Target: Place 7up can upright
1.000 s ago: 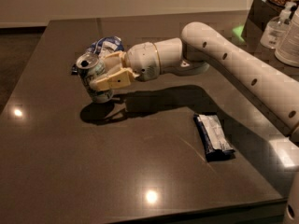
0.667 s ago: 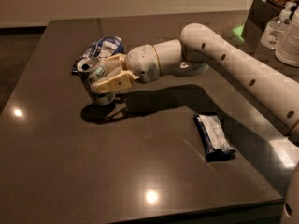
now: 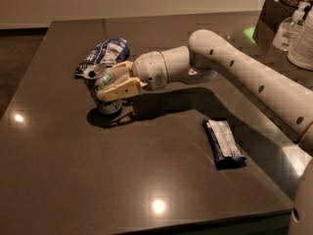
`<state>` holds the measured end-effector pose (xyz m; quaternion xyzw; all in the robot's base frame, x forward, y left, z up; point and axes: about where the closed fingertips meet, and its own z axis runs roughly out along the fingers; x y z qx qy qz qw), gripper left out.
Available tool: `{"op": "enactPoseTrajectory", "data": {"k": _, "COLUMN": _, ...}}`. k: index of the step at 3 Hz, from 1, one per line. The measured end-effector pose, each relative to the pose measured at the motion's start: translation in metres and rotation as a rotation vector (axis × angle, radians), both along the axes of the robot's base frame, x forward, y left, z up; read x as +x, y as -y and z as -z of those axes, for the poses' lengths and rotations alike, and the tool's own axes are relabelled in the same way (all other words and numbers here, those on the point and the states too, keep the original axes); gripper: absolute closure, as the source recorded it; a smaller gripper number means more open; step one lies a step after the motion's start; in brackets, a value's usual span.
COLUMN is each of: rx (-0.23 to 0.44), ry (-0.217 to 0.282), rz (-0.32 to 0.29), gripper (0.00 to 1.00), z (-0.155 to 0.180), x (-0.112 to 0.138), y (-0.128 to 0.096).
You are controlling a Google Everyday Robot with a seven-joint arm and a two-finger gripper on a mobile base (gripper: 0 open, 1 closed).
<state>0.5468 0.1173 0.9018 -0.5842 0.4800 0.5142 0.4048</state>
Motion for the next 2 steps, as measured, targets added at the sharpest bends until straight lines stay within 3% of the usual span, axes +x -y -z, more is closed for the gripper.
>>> {"op": "enactPoseTrajectory", "data": {"k": 1, "rx": 0.0, "ry": 0.001, "rz": -0.007, "gripper": 0.27, "z": -0.0005, "x": -0.0016, "y": -0.0032}}
{"op": "enactPoseTrajectory", "data": {"k": 2, "rx": 0.001, "ry": 0.001, "rz": -0.01, "gripper": 0.04, "z": -0.0008, "x": -0.0026, "y": -0.0052}}
